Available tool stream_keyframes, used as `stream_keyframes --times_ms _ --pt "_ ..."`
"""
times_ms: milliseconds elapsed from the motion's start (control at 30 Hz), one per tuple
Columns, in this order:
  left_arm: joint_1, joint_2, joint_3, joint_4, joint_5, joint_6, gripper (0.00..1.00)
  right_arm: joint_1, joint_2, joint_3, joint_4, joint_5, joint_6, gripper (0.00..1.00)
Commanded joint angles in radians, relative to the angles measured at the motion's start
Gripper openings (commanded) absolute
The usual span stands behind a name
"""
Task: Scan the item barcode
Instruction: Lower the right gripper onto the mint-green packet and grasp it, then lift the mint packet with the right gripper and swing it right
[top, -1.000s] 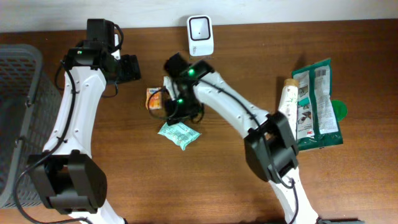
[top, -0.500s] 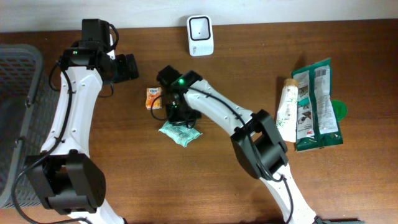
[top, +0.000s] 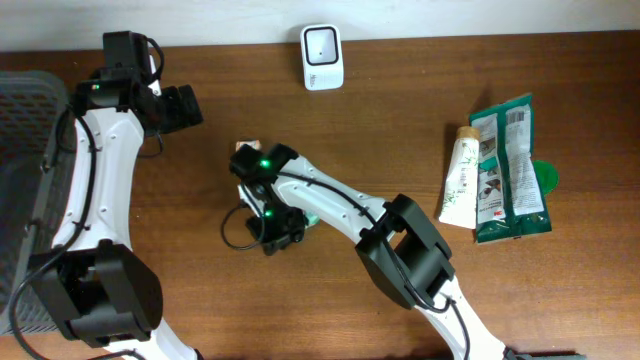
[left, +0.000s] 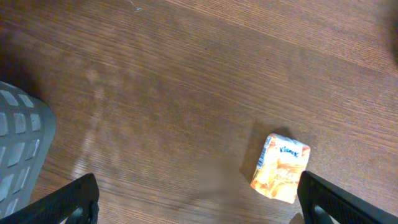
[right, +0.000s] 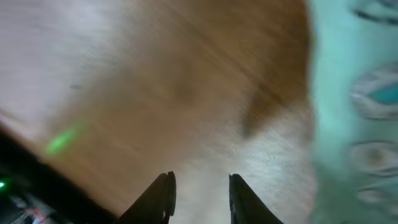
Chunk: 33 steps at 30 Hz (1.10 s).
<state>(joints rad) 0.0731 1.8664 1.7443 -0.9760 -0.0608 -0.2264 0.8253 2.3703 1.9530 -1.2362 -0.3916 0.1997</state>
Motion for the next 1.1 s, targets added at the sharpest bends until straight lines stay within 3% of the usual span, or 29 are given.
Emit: stream_keyframes --times_ms 0,133,333,433,467,500,567,700,1067 --pt "-0.001 -0.013 -0.010 -0.005 -0.003 0.008 1.00 -0.076 -0.024 -0.019 -0.005 0.117 0.014 0.28" --pt "-0.001 -0.013 -0.010 -0.006 0.016 0.008 1.00 -0.174 -0.024 -0.018 -0.005 0.123 0.003 0.27" --pt "-0.004 -0.013 -0.010 -0.006 0.016 0.008 1.00 -0.194 -0.031 -0.009 -0.016 0.112 -0.064 0.24" --pt "-0.006 -0.013 -0.010 -0.006 0.016 0.008 1.00 -0.237 -0.078 0.116 -0.112 0.116 -0.143 0.24" --pt "-0.009 -0.013 -0.010 -0.006 0.020 0.008 1.00 -0.263 -0.090 0.183 -0.144 0.116 -0.167 0.31" --pt "-0.012 -0.013 -0.010 -0.006 0.021 0.008 1.00 -0.296 -0.093 0.245 -0.163 0.116 -0.180 0.45" --pt "-0.015 -0.013 -0.010 -0.006 0.023 0.008 1.00 -0.357 -0.093 0.280 -0.142 0.108 -0.203 0.55" --pt "-0.016 -0.013 -0.011 -0.006 0.020 0.008 0.99 -0.475 -0.005 0.264 -0.114 -0.138 -0.388 0.58" --pt "-0.016 -0.013 -0.011 -0.005 0.019 0.008 0.99 -0.405 0.172 0.261 -0.100 -0.293 -0.409 0.58"
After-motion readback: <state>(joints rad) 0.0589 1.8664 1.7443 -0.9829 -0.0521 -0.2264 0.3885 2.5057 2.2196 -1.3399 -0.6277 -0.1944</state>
